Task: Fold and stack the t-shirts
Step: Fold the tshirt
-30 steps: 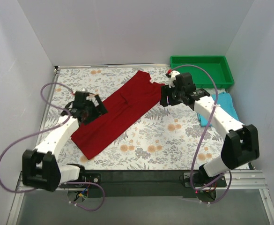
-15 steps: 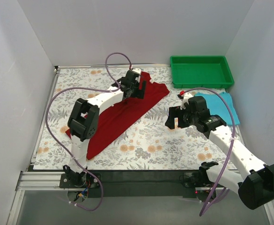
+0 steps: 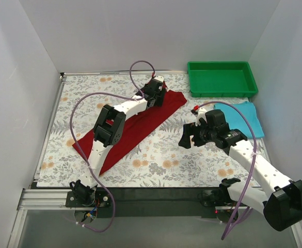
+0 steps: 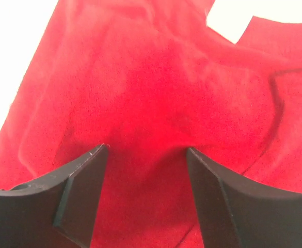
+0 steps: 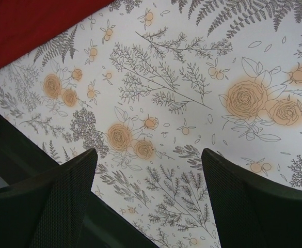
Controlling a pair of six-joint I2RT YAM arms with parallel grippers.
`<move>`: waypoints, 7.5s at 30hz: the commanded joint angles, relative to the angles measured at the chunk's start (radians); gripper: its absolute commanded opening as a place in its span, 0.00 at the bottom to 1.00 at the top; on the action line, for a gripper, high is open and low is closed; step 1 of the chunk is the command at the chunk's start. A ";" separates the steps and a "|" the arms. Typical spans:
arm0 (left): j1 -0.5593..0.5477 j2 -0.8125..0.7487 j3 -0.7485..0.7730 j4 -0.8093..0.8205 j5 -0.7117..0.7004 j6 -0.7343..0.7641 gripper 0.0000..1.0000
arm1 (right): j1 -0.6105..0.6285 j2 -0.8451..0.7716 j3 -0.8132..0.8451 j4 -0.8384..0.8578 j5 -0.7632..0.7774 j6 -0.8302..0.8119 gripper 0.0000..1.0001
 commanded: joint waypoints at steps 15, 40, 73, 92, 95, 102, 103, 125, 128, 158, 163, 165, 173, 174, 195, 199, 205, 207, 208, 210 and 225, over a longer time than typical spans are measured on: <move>0.192 -0.071 0.230 -0.194 -0.074 -0.267 0.86 | 0.027 0.081 0.036 0.043 -0.008 -0.022 0.74; 0.113 -0.952 -1.063 -0.415 0.147 -0.593 0.58 | 0.042 0.003 -0.005 0.072 -0.021 -0.009 0.74; -0.234 -0.965 -0.862 -0.548 0.262 -0.837 0.72 | 0.123 0.047 0.062 0.042 0.038 -0.024 0.65; -0.111 -1.039 -1.177 -0.570 0.154 -0.853 0.53 | 0.483 0.417 0.115 0.081 0.213 0.021 0.44; -0.111 -1.022 -1.192 -0.554 0.182 -0.842 0.49 | 0.507 0.471 0.112 0.069 0.223 0.011 0.43; -0.111 -1.010 -1.253 -0.554 0.231 -0.825 0.21 | 0.552 0.525 0.064 -0.026 0.294 0.002 0.41; -0.111 -1.010 -1.261 -0.559 0.234 -0.825 0.17 | 0.553 0.523 0.055 -0.049 0.297 0.004 0.40; -0.111 -1.105 -1.295 -0.583 0.285 -0.831 0.06 | 0.653 0.385 0.219 -0.118 0.314 -0.010 0.40; -0.113 -1.109 -1.295 -0.582 0.285 -0.828 0.06 | 0.683 0.431 0.248 -0.040 0.273 -0.062 0.40; -0.111 -1.137 -1.298 -0.588 0.285 -0.839 0.06 | 0.831 0.624 0.165 0.204 0.250 -0.249 0.08; -0.113 -1.155 -1.307 -0.593 0.325 -0.843 0.06 | 0.848 0.565 0.153 0.173 0.179 -0.256 0.02; -0.111 -1.159 -1.310 -0.591 0.328 -0.846 0.06 | 0.848 0.558 0.145 0.170 0.151 -0.259 0.02; -0.111 -1.172 -1.310 -0.606 0.343 -0.848 0.06 | 0.800 0.430 0.162 0.056 0.214 -0.116 0.43; -0.111 -1.180 -1.312 -0.608 0.346 -0.850 0.06 | 0.788 0.414 0.153 0.037 0.238 -0.084 0.45; -0.111 -1.185 -1.326 -0.593 0.414 -0.822 0.06 | 0.682 0.449 0.099 -0.159 0.233 0.363 0.41; -0.111 -1.186 -1.329 -0.591 0.418 -0.816 0.06 | 0.682 0.495 0.090 -0.146 0.207 0.363 0.38; -0.111 -1.197 -1.333 -0.600 0.423 -0.820 0.06 | 0.707 0.548 0.081 -0.159 0.182 0.364 0.30; -0.111 -1.200 -1.336 -0.600 0.432 -0.822 0.05 | 0.710 0.535 0.072 -0.166 0.177 0.361 0.24; -0.111 -1.205 -1.336 -0.603 0.435 -0.823 0.05 | 0.710 0.526 0.058 -0.167 0.177 0.358 0.14; -0.111 -1.211 -1.340 -0.603 0.456 -0.825 0.01 | 0.710 0.488 0.049 -0.176 0.185 0.358 0.01; 0.030 -1.243 -1.143 -0.643 0.461 -0.758 0.00 | 0.504 0.321 0.193 -0.262 0.226 0.228 0.01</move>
